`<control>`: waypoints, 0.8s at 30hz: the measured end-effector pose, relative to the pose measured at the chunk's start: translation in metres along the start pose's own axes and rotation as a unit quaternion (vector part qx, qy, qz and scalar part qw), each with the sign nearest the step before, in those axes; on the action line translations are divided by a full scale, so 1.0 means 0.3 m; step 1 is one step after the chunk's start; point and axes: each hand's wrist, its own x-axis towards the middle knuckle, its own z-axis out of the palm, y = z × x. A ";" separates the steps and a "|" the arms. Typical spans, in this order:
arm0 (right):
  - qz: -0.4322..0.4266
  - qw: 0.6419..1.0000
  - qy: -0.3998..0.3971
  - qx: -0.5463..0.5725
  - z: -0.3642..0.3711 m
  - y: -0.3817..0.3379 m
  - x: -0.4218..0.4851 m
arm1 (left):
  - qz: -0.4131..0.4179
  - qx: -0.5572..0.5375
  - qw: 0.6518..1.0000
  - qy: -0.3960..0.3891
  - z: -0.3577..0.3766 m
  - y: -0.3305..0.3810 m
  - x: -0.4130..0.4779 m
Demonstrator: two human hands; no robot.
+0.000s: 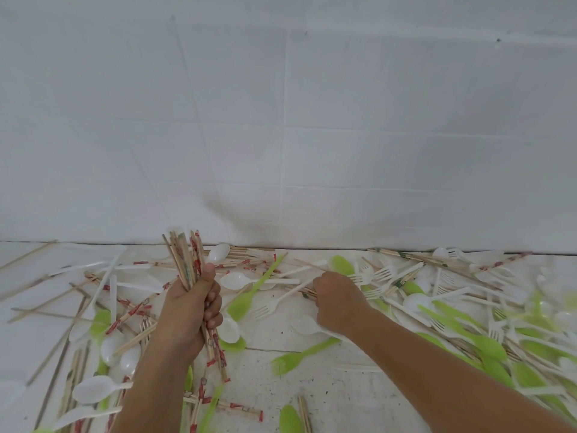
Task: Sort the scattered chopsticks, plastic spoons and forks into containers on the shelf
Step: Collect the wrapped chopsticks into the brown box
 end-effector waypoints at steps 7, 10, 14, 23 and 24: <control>0.051 0.998 -0.016 -0.021 0.006 -0.054 -0.023 | 0.005 0.011 1.000 0.000 -0.010 0.019 -0.035; 0.078 0.996 -0.041 0.005 -0.054 -0.063 -0.053 | 0.010 0.028 1.000 -0.007 -0.030 0.041 -0.075; 0.095 0.985 -0.143 0.023 -0.223 -0.030 -0.134 | 0.015 0.060 0.998 -0.015 -0.055 0.076 -0.140; 0.108 0.947 -0.271 0.134 -0.443 0.104 -0.323 | 0.002 0.110 0.994 0.002 -0.066 0.095 -0.346; 0.108 0.935 -0.260 0.216 -0.442 0.122 -0.324 | 0.005 0.102 0.995 0.001 -0.057 0.093 -0.375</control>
